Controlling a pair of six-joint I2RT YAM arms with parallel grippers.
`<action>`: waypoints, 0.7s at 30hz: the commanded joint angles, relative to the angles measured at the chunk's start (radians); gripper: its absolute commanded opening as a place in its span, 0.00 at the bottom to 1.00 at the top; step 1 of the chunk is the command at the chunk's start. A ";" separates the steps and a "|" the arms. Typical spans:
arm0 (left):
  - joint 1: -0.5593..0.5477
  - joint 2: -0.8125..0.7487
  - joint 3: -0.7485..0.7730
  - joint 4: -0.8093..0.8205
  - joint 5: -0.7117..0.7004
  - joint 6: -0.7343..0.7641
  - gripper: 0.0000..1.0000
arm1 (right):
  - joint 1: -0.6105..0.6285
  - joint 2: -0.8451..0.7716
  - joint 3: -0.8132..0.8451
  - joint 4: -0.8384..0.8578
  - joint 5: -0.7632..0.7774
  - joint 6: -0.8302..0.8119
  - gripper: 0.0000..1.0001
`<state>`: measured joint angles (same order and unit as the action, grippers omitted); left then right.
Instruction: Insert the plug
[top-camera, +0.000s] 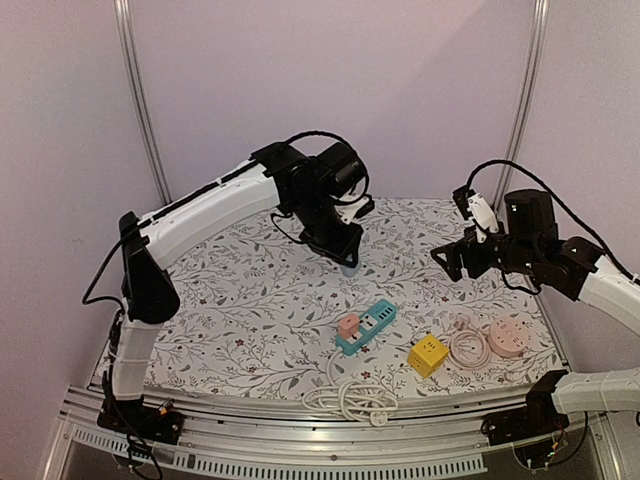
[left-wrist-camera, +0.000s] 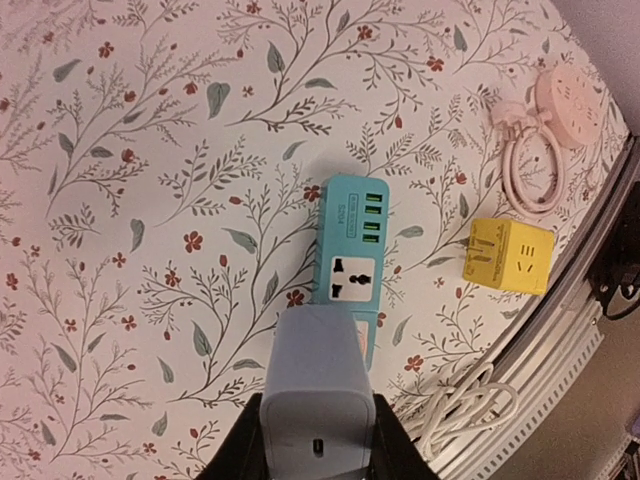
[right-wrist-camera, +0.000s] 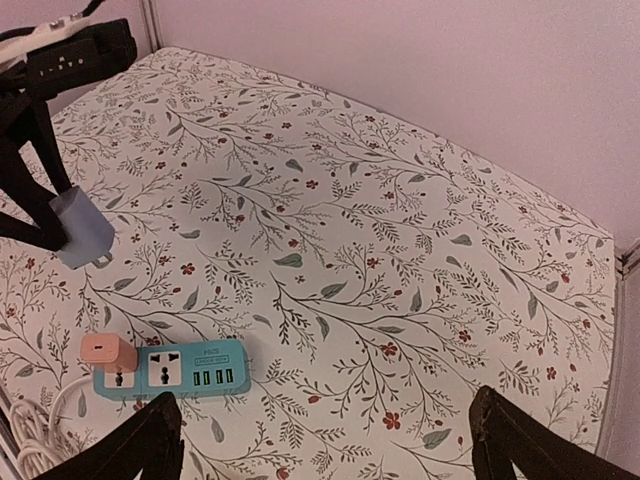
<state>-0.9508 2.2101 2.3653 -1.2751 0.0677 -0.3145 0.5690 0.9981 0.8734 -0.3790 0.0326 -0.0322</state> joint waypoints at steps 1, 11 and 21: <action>-0.008 0.063 0.047 -0.040 0.036 0.025 0.00 | -0.003 0.020 0.039 -0.068 0.048 0.028 0.99; -0.049 0.151 0.064 -0.001 -0.012 0.091 0.00 | -0.003 0.057 0.084 -0.114 0.050 0.016 0.99; -0.075 0.191 0.053 0.045 -0.040 0.180 0.00 | -0.003 0.012 0.042 -0.126 0.053 0.051 0.99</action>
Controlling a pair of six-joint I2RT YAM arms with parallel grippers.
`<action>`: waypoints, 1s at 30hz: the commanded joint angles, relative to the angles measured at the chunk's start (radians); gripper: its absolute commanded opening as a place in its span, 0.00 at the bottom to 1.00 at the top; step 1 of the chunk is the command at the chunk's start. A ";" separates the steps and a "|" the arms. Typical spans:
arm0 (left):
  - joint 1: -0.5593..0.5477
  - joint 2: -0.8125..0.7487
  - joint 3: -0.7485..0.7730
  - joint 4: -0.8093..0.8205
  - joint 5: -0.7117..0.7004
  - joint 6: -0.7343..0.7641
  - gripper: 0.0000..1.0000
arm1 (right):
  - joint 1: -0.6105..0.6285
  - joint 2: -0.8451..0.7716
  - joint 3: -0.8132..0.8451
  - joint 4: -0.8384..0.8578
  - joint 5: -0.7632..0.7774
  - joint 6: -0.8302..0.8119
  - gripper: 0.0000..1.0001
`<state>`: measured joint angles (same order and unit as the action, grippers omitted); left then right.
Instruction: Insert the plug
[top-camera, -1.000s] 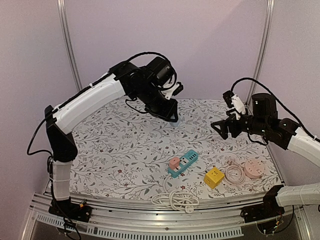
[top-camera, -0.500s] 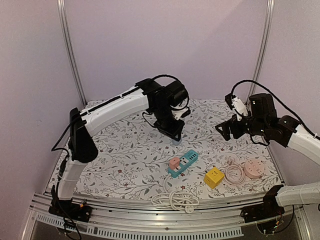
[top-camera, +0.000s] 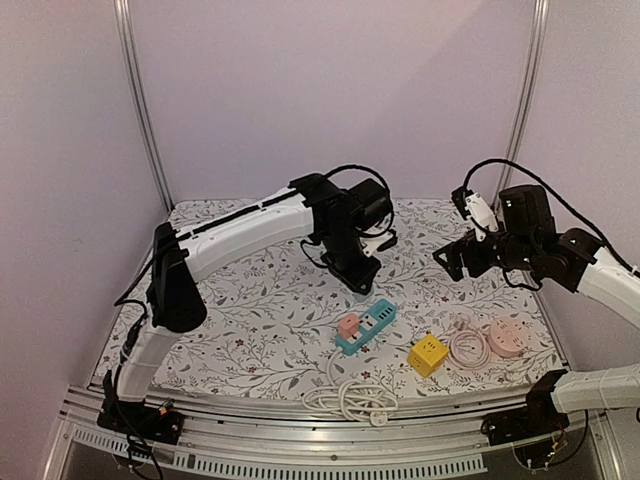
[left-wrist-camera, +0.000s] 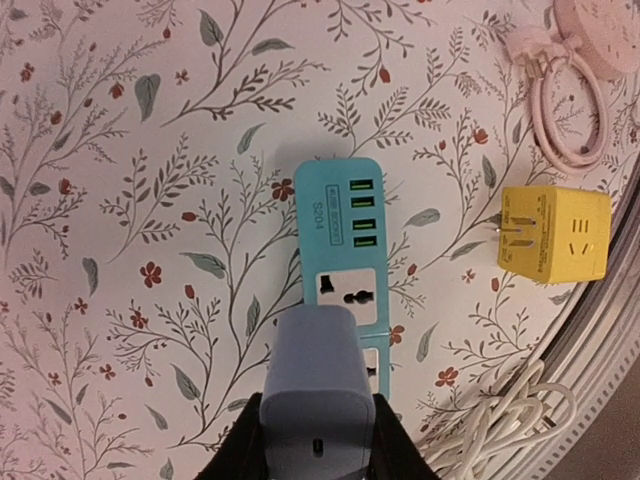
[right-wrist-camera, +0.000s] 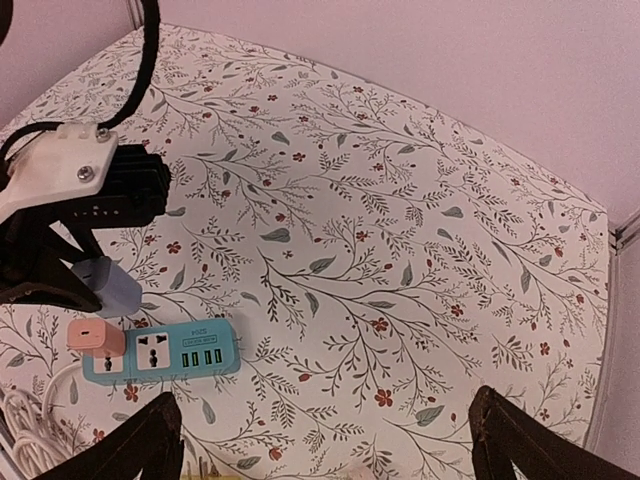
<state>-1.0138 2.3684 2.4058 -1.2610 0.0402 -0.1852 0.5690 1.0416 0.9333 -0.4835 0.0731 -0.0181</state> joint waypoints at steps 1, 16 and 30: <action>-0.014 0.040 0.013 0.033 -0.016 0.054 0.00 | -0.003 -0.035 -0.020 -0.023 0.013 0.043 0.99; -0.038 0.075 -0.031 0.050 -0.031 0.100 0.00 | -0.003 -0.061 -0.045 -0.025 0.007 0.070 0.99; -0.055 0.117 -0.036 0.049 -0.073 0.134 0.00 | -0.003 -0.072 -0.044 -0.042 -0.004 0.052 0.99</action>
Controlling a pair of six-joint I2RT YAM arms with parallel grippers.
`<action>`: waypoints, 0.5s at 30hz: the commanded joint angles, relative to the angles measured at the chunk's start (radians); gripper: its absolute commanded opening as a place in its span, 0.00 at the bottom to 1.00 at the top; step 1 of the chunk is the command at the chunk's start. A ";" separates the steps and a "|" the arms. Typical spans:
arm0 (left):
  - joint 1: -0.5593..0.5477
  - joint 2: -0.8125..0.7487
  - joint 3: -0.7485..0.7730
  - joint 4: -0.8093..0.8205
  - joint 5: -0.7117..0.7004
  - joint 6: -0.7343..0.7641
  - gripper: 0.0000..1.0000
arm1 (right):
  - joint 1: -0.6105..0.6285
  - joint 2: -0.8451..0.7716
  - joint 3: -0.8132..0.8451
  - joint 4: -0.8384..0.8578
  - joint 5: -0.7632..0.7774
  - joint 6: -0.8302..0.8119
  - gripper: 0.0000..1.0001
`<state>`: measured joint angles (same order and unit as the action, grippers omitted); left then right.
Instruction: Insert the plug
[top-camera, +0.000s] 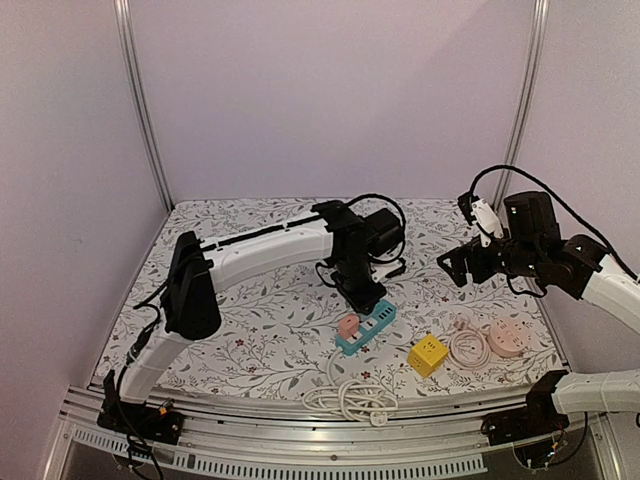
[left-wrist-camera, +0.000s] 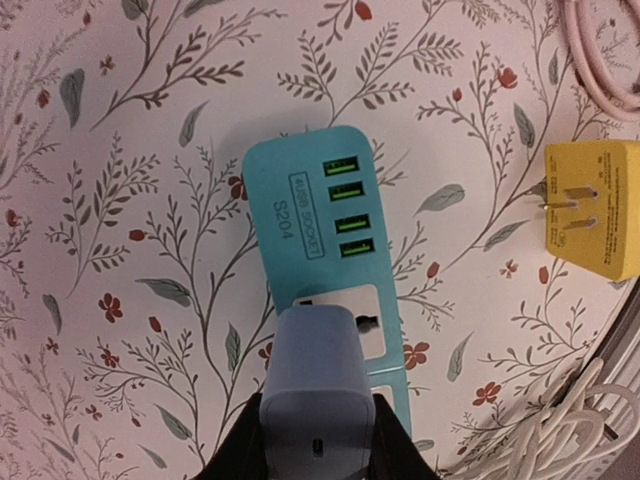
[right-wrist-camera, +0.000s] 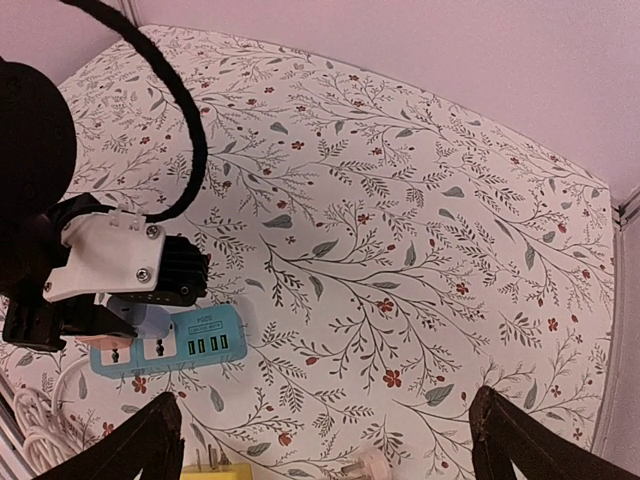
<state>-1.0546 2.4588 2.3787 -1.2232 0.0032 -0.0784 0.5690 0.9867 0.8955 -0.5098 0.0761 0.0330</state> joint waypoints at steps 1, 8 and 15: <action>-0.015 0.028 -0.009 0.011 -0.040 0.029 0.00 | -0.004 -0.017 -0.006 -0.017 -0.007 0.001 0.99; -0.015 0.041 -0.019 0.012 -0.039 0.041 0.00 | -0.003 -0.020 -0.006 -0.021 -0.009 -0.001 0.99; -0.015 0.052 -0.019 0.025 -0.025 0.047 0.00 | -0.003 -0.020 -0.004 -0.023 -0.013 -0.003 0.99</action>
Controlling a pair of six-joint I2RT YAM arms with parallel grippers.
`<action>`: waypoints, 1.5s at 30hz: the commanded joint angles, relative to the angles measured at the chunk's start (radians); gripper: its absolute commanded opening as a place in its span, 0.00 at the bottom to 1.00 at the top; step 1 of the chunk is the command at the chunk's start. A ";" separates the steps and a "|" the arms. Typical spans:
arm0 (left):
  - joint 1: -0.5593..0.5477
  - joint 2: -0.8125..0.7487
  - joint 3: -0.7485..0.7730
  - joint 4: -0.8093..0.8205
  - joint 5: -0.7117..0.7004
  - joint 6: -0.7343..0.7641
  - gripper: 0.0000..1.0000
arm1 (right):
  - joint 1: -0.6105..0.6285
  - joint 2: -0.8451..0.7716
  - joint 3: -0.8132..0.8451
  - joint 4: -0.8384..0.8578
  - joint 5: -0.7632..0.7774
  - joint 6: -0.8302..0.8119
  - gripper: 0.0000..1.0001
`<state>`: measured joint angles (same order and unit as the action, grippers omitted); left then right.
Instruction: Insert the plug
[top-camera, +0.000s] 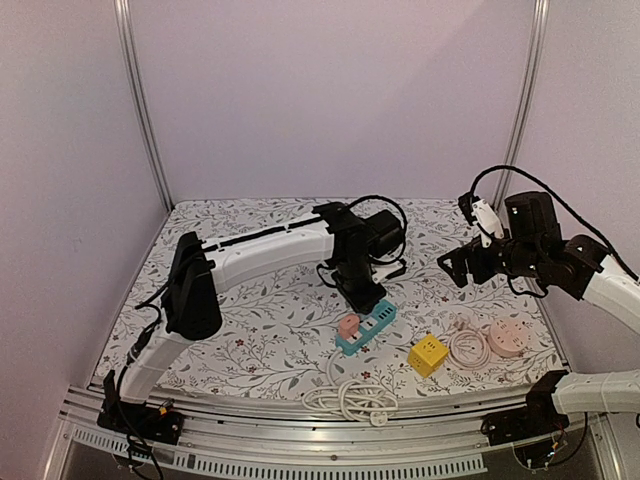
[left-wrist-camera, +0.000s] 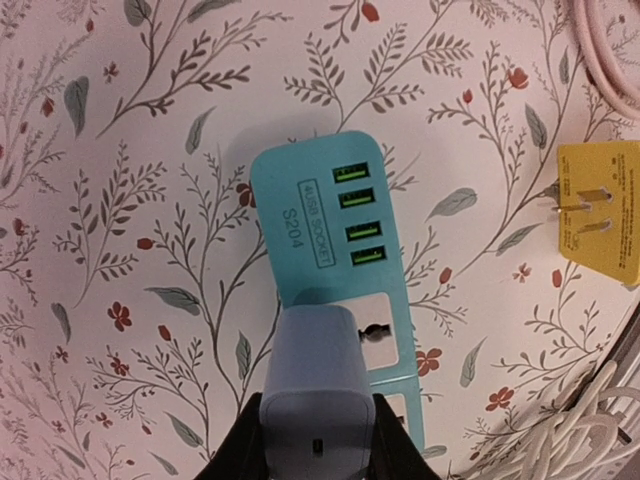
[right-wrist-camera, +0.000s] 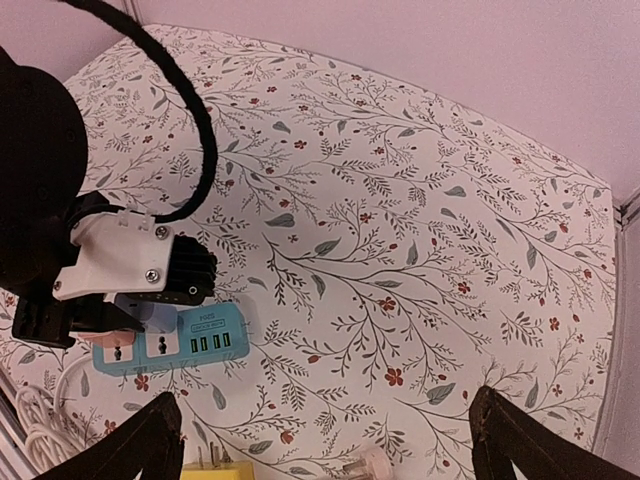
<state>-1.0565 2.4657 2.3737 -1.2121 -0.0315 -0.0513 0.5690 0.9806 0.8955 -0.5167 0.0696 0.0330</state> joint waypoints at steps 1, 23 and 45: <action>-0.013 0.044 -0.020 0.013 0.009 0.023 0.00 | -0.004 -0.014 -0.004 -0.016 -0.007 -0.005 0.99; -0.033 0.001 -0.067 -0.096 0.044 -0.024 0.00 | -0.003 0.010 0.001 -0.013 -0.036 -0.022 0.99; -0.049 0.050 0.007 -0.063 -0.013 -0.093 0.00 | -0.003 0.003 -0.022 0.000 -0.047 -0.022 0.99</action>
<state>-1.0863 2.4550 2.3642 -1.2846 -0.0429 -0.1223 0.5690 0.9840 0.8837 -0.5163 0.0319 0.0174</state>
